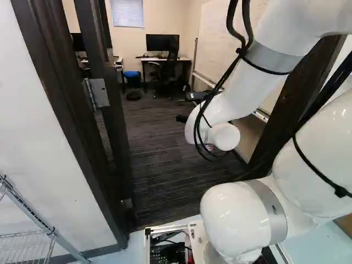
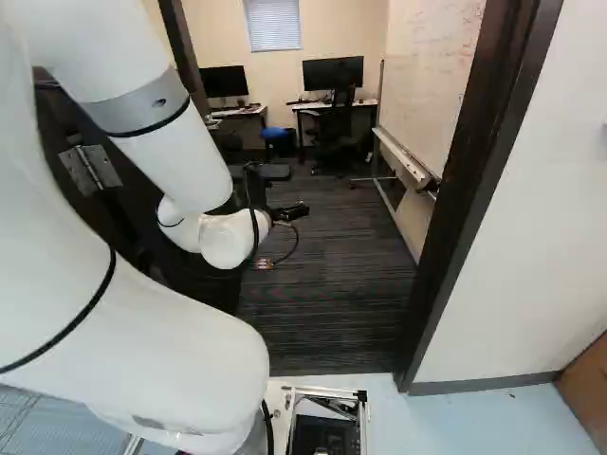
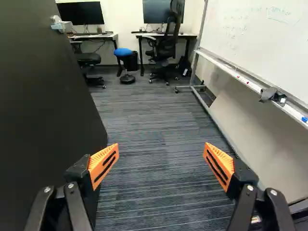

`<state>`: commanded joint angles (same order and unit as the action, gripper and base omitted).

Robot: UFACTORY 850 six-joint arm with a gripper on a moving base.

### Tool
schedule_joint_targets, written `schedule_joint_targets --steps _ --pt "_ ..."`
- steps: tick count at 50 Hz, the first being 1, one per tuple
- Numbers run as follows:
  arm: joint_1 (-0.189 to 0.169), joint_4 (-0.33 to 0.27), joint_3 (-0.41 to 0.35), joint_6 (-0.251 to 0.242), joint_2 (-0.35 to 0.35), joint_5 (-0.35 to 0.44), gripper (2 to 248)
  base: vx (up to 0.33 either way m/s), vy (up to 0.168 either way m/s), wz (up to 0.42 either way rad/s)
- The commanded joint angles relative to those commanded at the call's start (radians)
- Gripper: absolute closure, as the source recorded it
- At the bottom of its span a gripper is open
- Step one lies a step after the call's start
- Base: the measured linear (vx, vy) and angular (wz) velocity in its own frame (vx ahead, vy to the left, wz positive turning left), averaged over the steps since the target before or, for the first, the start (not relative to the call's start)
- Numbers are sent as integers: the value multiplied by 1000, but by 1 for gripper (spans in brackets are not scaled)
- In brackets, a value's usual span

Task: Open the door and move inside

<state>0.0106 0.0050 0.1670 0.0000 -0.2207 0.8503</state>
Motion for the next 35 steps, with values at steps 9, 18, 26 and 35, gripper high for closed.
schedule_joint_targets --steps 9,18,26,35 --pt "-4 -2 -33 0 -25 9 3 0 0 0" --pt "-8 -4 -58 0 -42 16 3 0 0 0" --pt "-10 -5 -72 0 -53 20 3 0 0 0" --pt "-11 -5 -79 0 -58 22 3 0 0 0"
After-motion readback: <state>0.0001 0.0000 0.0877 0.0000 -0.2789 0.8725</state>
